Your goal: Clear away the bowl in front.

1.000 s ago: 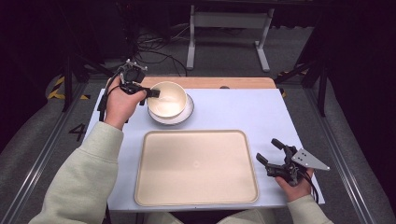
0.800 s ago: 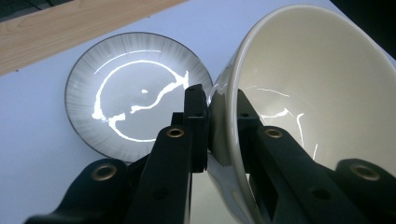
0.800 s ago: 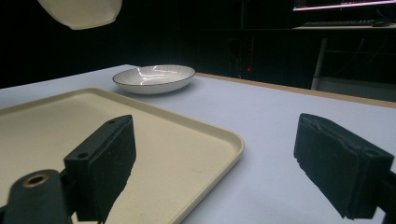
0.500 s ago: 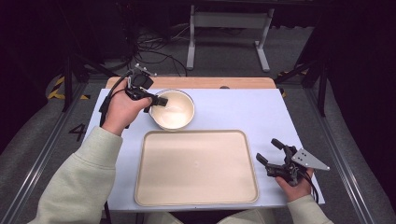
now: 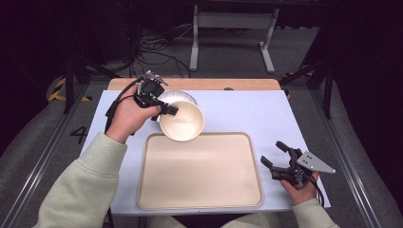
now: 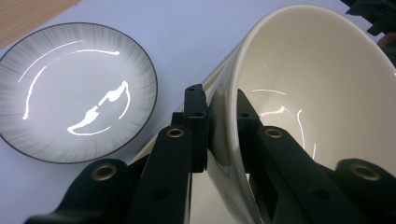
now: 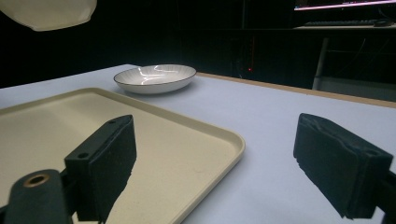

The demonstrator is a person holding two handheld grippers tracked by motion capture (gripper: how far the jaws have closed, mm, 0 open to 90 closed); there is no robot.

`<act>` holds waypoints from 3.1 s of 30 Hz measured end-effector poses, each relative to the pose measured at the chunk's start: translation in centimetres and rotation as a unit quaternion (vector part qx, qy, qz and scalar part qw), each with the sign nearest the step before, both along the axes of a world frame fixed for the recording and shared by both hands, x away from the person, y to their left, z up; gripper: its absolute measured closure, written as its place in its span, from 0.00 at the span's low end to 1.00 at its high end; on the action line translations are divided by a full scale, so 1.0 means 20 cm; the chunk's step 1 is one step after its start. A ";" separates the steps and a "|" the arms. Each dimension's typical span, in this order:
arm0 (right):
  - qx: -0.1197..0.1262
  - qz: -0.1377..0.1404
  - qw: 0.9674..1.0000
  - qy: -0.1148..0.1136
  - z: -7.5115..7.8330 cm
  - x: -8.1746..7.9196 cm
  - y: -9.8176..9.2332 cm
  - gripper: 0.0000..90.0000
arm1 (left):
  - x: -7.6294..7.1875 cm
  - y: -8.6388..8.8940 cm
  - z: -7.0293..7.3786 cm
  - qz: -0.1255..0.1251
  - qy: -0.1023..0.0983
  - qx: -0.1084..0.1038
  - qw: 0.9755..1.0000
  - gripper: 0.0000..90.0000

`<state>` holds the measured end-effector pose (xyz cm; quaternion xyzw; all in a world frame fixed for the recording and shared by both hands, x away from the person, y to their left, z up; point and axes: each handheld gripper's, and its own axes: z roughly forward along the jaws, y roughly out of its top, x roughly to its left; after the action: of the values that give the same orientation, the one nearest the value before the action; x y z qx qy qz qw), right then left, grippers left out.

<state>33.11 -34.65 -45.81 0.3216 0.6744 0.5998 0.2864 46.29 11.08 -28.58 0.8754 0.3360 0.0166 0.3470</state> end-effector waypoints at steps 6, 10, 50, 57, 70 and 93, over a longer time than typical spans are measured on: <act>0.000 0.001 1.000 -0.001 0.00 0.00 0.00 0.15 | -0.03 -0.05 -0.01 -0.019 0.001 0.005 1.000 0.91; 0.000 0.001 1.000 -0.001 0.00 0.00 0.00 0.15 | -0.04 -0.08 -0.02 -0.030 0.001 0.010 1.000 0.91; 0.001 0.002 1.000 -0.001 0.00 0.00 0.00 0.16 | -0.09 -0.30 -0.29 -0.087 0.032 0.057 0.994 0.91; 0.001 0.002 1.000 -0.001 0.00 0.00 0.00 0.16 | -0.08 -0.32 -0.34 -0.087 0.036 0.072 0.993 0.91; 0.000 0.003 1.000 -0.001 0.00 0.00 0.00 0.16 | -0.09 -0.35 -0.43 -0.083 0.053 0.084 0.992 0.91; 0.000 0.004 1.000 0.000 0.00 0.00 0.00 0.16 | -0.08 -0.40 -0.54 -0.098 0.058 0.101 0.988 0.91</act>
<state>33.12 -34.68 -45.81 0.3186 0.6756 0.6012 0.2839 44.78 3.10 -39.43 0.9344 0.2642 -0.0341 0.2366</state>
